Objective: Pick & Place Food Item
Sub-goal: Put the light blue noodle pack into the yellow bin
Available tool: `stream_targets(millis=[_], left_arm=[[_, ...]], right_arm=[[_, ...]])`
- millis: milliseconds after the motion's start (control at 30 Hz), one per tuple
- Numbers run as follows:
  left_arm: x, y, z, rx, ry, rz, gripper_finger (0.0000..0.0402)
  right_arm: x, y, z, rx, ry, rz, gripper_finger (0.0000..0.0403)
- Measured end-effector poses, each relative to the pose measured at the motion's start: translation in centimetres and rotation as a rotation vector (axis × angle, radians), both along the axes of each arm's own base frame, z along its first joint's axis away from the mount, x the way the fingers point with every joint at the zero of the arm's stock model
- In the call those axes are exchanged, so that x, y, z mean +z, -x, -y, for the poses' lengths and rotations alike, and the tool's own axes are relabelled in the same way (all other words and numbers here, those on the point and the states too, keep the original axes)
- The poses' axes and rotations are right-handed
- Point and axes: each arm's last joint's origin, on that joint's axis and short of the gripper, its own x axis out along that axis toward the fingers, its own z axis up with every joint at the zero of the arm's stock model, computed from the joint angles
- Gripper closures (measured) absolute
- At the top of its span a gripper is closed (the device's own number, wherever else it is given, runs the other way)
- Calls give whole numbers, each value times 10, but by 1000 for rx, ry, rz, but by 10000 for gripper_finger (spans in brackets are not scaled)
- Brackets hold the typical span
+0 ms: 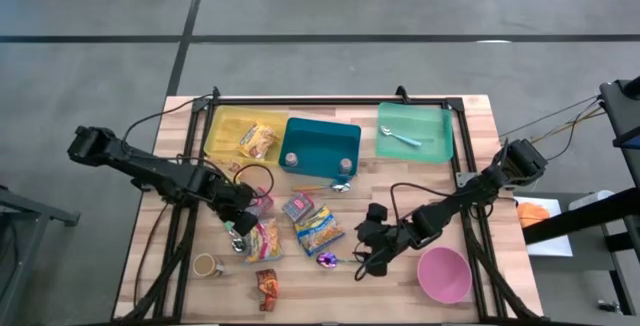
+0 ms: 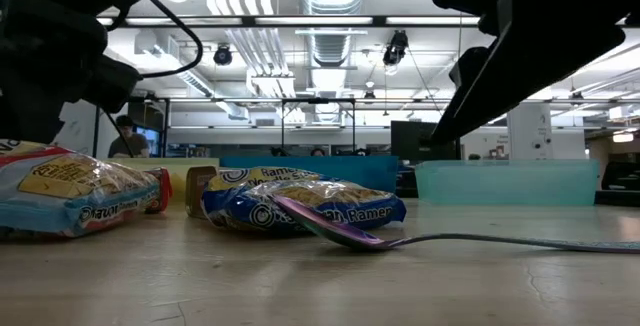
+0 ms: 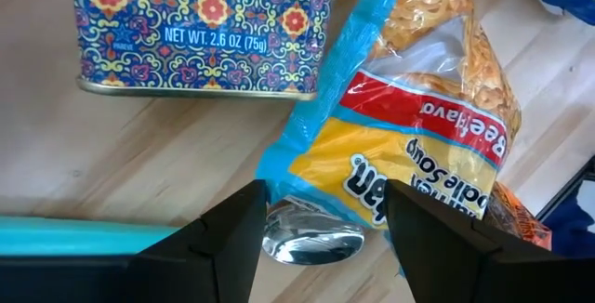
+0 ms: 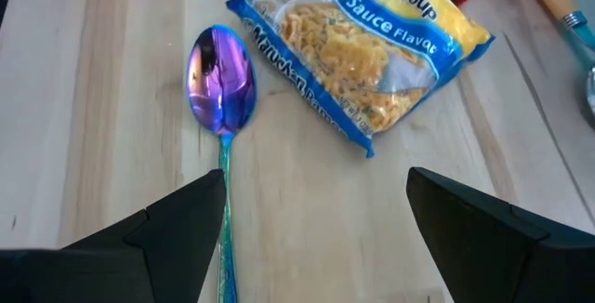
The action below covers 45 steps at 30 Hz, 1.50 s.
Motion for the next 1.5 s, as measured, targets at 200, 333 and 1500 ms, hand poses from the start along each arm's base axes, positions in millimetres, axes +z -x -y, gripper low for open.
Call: stream_targets(millis=[200, 333, 1500], left_arm=[[6, -2, 0, -51, -23, 34, 174], [16, -6, -2, -65, -111, 112, 174], [-13, 5, -2, 100, 38, 69, 174]], right_arm=[[-1, -1, 0, 2, -3, -4, 72], [-4, -5, -1, 1, 25, -35, 72], [0, -38, -22, 68, 154, -170, 72]])
